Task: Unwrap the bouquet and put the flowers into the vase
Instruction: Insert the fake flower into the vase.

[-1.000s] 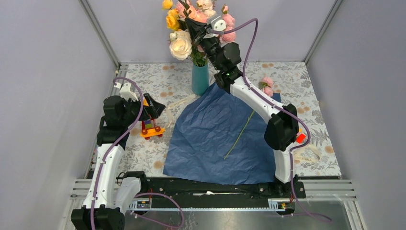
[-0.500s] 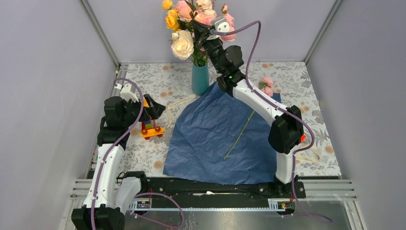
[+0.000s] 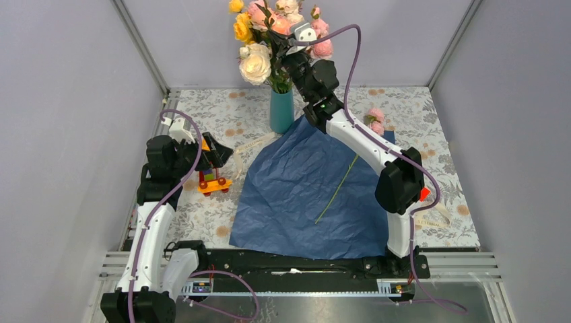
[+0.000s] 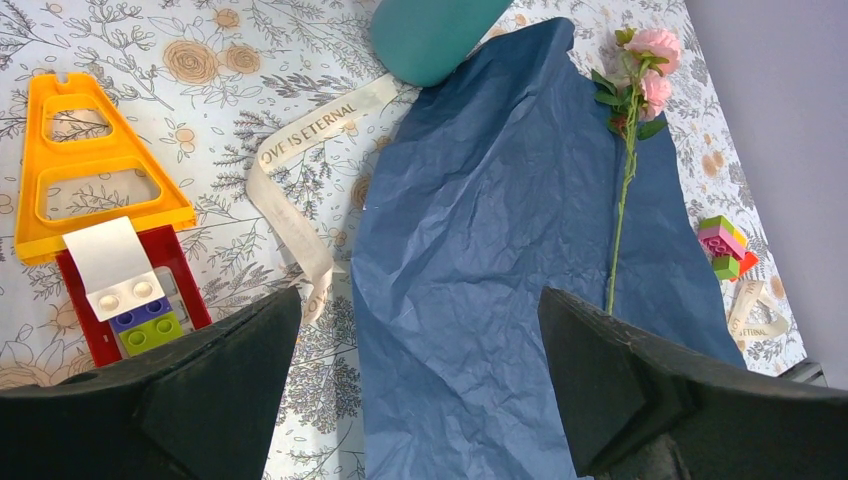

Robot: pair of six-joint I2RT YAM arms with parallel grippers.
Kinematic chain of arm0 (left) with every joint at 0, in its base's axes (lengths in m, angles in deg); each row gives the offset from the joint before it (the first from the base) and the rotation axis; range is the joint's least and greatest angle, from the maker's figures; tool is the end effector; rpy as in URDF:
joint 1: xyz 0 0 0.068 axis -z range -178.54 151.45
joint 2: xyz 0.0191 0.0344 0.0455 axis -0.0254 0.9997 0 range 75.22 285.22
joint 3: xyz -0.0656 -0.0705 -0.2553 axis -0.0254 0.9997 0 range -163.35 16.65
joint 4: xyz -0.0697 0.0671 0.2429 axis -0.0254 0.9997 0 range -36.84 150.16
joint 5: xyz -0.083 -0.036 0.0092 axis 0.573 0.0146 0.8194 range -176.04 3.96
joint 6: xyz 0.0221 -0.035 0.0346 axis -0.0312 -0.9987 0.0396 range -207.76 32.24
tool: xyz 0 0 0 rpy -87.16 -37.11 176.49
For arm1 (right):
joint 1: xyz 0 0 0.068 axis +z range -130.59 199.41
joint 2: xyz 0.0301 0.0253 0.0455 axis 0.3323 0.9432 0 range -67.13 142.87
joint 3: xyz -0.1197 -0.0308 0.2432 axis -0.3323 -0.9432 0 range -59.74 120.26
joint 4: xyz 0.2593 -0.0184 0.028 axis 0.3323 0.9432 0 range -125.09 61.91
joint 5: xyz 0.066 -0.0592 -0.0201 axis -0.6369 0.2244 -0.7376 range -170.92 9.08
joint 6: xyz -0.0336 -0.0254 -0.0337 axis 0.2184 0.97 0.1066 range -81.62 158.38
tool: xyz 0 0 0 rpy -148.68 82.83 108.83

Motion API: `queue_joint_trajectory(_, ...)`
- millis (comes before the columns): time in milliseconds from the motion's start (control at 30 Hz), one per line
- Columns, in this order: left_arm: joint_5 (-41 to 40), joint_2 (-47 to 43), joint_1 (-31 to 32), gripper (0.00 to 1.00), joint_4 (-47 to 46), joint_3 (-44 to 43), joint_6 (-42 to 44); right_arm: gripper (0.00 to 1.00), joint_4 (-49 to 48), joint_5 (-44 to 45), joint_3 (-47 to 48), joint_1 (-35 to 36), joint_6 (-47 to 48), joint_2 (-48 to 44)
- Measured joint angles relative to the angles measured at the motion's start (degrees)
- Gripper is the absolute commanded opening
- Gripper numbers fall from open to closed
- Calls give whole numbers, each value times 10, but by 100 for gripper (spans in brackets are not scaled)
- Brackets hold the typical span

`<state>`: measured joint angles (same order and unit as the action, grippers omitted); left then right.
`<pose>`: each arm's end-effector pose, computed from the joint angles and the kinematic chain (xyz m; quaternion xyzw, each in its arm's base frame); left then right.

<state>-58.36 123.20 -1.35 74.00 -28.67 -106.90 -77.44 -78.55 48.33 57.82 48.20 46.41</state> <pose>0.1881 -0.0073 0.3162 -0.0258 0.8222 -0.2736 0.4985 0.3634 0.2862 0.4576 -0.1658 0.4156 0.2118 0.8689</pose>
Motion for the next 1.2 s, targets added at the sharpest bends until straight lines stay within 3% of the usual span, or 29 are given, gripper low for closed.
queue_joint_trajectory(533, 7, 1, -2, 95, 0, 0, -3, 4, 2, 18, 5, 0, 38, 12)
queue_joint_trajectory(1200, 19, 2, -6, 95, 0, 0, -7, 40, 49, 17, 16, 0, 18, 12)
